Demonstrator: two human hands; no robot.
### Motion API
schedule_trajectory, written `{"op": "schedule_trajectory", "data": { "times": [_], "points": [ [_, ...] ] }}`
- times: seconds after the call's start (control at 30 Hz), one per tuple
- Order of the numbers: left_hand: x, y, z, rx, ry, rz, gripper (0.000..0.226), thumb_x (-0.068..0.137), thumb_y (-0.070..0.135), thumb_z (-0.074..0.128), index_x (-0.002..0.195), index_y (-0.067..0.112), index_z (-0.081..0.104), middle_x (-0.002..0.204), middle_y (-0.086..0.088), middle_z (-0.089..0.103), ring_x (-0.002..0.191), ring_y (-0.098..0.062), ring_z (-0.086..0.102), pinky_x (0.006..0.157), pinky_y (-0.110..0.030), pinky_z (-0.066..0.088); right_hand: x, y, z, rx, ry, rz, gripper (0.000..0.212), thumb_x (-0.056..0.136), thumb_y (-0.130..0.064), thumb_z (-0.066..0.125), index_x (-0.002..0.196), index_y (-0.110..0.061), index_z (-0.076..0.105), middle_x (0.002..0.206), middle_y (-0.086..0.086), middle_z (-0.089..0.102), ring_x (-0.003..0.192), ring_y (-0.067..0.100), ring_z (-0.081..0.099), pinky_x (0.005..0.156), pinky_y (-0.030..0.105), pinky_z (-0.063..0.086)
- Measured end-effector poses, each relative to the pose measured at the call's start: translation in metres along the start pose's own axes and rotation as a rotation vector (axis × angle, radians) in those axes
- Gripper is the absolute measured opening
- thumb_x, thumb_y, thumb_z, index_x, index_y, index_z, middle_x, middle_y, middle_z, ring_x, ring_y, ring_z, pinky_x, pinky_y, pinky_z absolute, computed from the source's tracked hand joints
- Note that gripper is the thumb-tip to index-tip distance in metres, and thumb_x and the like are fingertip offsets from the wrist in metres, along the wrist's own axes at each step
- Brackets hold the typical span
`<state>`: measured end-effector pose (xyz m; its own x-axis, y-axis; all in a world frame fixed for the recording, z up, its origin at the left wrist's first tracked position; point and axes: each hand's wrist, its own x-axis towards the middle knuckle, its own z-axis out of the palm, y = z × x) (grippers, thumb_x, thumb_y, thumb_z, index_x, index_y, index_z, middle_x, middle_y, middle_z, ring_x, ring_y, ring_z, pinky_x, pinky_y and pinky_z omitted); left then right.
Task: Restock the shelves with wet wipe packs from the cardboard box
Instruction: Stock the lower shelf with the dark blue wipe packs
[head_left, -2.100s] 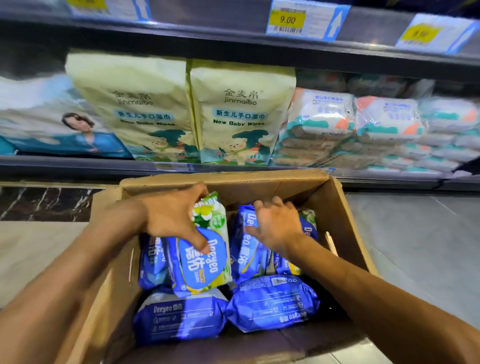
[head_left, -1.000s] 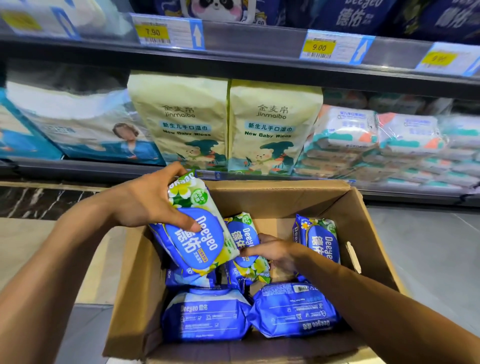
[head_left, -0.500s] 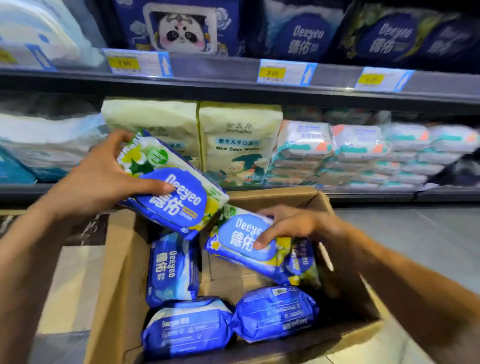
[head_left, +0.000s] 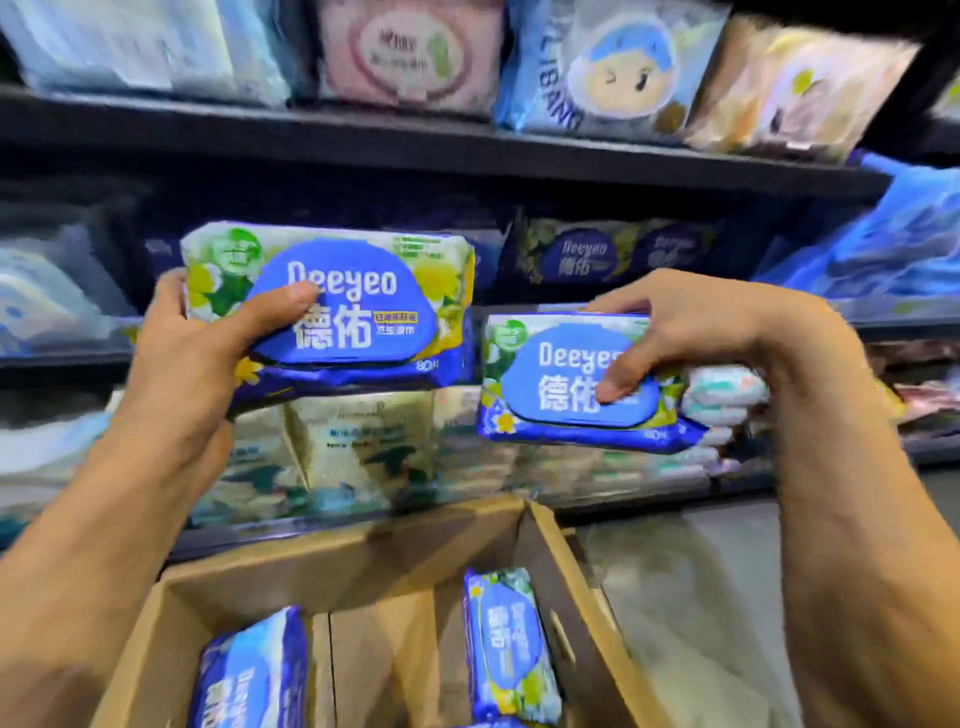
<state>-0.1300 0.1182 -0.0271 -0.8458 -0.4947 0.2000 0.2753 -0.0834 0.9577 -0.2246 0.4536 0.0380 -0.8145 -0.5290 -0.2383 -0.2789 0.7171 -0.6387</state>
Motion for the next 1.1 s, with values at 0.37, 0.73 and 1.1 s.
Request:
{"op": "schedule_trajectory", "data": {
  "times": [0.37,0.73,1.1],
  "points": [
    [-0.018,0.000,0.080,0.176,0.049,-0.035,0.067,0.056,0.032,0.088,0.114,0.022,0.057,0.106,-0.003,0.077,0.075,-0.016,0.074,0.053,-0.029,0.056,-0.036,0.046,-0.053,0.092,0.213,-0.183,0.061,0.047,-0.032,0.097,0.105,-0.035,0.078,0.095,0.003,0.081,0.094,0.032,0.077,0.086,0.062,0.059],
    [0.003,0.002,0.128,0.348,0.060,0.007,0.061,0.059,0.025,0.091,0.111,0.020,0.059,0.101,0.000,0.078,0.087,-0.019,0.076,0.084,-0.044,0.060,-0.060,0.105,-0.084,0.179,0.390,-0.160,0.051,0.049,-0.030,0.097,0.091,-0.047,0.075,0.074,-0.014,0.078,0.057,0.000,0.069,0.055,0.015,0.055],
    [0.033,-0.044,0.208,0.114,0.125,0.033,0.065,0.068,0.026,0.090,0.119,0.019,0.051,0.112,0.000,0.073,0.085,-0.013,0.074,0.066,-0.035,0.061,-0.057,0.136,-0.079,0.183,0.401,-0.041,0.049,0.050,-0.033,0.098,0.093,-0.042,0.076,0.079,-0.019,0.077,0.067,0.001,0.071,0.065,0.022,0.053]
  ]
}}
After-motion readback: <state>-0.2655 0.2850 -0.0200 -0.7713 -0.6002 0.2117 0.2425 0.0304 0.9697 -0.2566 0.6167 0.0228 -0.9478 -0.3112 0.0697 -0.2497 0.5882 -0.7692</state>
